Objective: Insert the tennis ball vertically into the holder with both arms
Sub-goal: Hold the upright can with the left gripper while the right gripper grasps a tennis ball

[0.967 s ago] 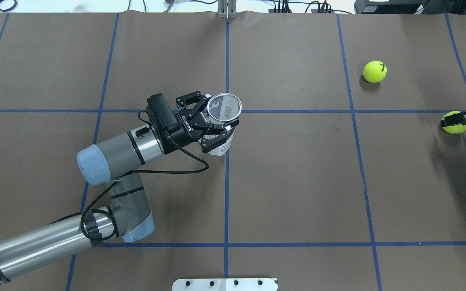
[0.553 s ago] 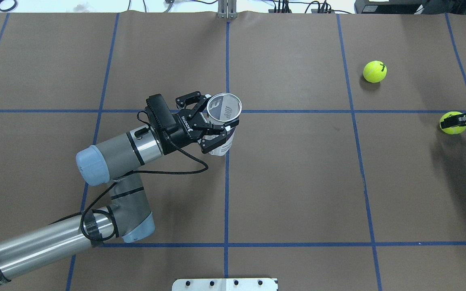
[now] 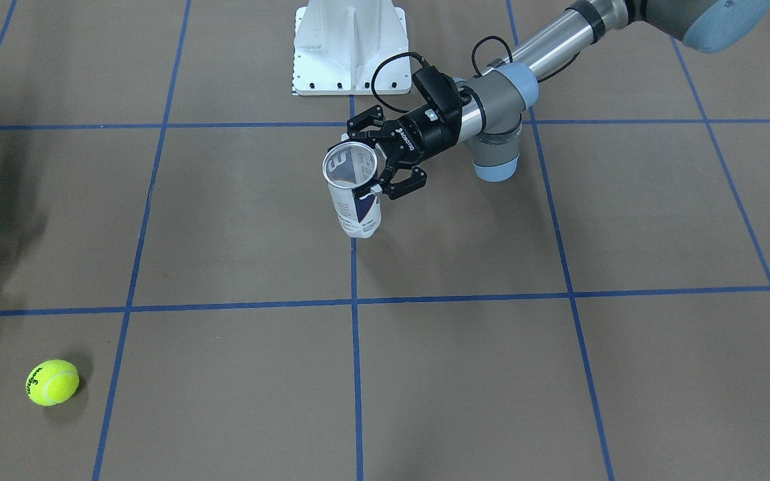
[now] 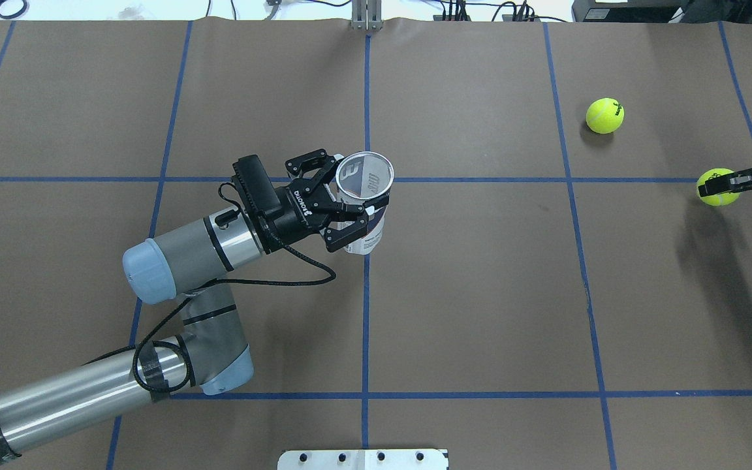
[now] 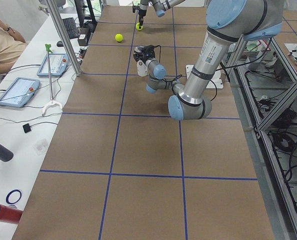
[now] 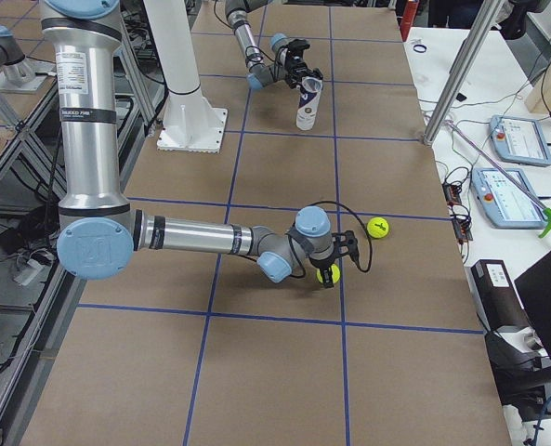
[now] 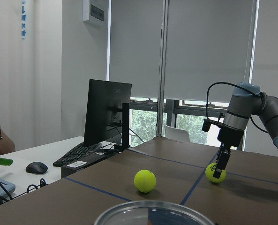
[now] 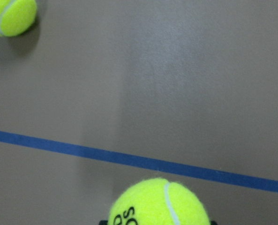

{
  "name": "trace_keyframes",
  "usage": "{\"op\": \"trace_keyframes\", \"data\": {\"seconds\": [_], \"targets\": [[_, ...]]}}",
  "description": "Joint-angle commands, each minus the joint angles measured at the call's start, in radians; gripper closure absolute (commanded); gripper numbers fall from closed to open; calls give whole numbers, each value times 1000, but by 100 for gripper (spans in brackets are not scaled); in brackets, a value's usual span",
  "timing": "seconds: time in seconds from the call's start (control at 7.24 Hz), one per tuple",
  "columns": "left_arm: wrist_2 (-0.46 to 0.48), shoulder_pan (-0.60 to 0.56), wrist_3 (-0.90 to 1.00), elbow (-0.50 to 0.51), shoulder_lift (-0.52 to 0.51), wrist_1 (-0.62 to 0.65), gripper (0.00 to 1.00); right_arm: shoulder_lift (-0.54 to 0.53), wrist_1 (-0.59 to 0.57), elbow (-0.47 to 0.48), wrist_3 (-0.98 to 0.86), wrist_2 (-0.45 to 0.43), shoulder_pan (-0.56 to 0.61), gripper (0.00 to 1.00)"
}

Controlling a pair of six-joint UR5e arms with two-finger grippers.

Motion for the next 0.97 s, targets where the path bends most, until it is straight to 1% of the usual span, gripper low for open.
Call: {"op": "trace_keyframes", "data": {"seconds": [0.0,0.14,0.28,0.41,0.55,0.69,0.83], "targets": [[0,7,-1,8,-15,-28,31,58,-95,51,1,95,55,100],[0,10,-1,47,-18,-71,30,63,-175,118,1,109,61,100],[0,13,-1,107,-34,-140,30,71,-287,203,3,118,66,100],[0,13,-1,121,-44,-142,30,98,-420,293,3,123,70,100],[0,13,0,120,-45,-143,30,149,-558,356,3,124,70,100],[0,13,0,121,-44,-143,30,198,-655,386,7,124,70,100],[0,13,2,129,-44,-143,30,238,-686,400,62,124,69,100]]}}
